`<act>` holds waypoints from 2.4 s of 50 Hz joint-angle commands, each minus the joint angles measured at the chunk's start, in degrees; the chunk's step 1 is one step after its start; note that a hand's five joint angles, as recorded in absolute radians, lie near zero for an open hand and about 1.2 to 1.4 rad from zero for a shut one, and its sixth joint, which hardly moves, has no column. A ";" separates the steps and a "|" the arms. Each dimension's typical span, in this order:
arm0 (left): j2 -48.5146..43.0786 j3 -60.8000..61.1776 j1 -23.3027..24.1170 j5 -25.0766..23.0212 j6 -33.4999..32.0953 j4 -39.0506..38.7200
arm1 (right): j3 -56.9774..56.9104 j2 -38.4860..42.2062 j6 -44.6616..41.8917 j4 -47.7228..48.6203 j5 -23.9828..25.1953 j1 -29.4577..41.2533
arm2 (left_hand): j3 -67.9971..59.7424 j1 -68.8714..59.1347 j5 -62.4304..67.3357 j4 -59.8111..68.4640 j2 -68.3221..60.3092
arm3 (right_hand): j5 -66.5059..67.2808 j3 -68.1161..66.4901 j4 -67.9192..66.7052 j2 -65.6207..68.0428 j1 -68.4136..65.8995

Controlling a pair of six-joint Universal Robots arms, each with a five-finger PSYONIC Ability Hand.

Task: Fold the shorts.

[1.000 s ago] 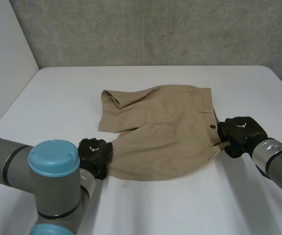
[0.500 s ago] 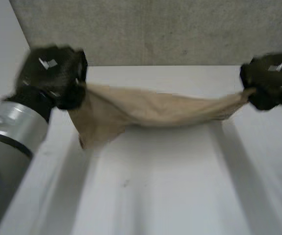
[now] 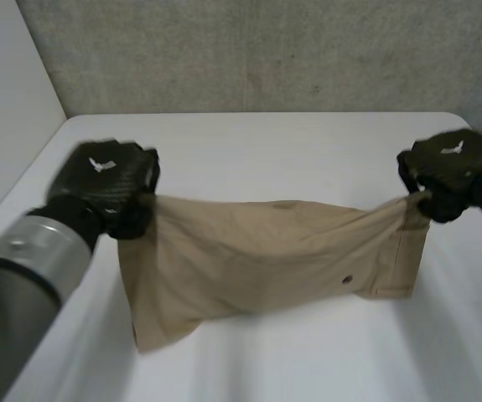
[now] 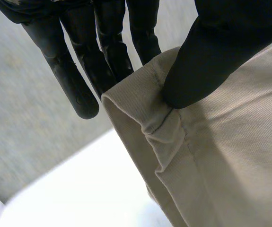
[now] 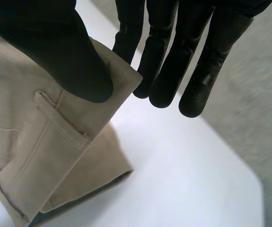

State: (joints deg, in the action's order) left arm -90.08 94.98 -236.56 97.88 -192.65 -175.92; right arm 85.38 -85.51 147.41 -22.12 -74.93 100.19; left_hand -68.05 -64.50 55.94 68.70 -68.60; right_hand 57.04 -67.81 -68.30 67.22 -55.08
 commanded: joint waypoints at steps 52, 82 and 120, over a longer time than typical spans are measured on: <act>-58.29 -46.21 -2.42 -7.44 -10.56 -26.14 | -14.90 38.13 1.56 35.83 -13.76 2.99 | 27.38 23.82 -25.26 -28.02 27.92 | -45.09 45.86 46.35 -45.28 33.13; -22.00 -6.14 -1.71 -5.78 -2.83 -30.36 | 11.53 8.60 14.22 20.88 -5.33 1.59 | 54.98 51.43 -52.87 -55.62 55.52 | -49.07 49.84 50.33 -49.26 37.11; -17.07 6.27 -1.97 -5.60 -1.15 -30.28 | 18.34 11.06 6.78 32.16 -2.86 -18.08 | 55.32 51.76 -53.20 -55.96 55.86 | 12.96 -12.19 -11.70 12.78 -24.92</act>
State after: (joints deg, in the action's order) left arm -109.00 100.41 -238.35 92.29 -193.80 -206.27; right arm 105.02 -70.28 159.48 14.45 -79.31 89.89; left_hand -14.19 -13.60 3.49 13.66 -13.73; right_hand 54.66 -66.50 -68.09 67.33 -54.79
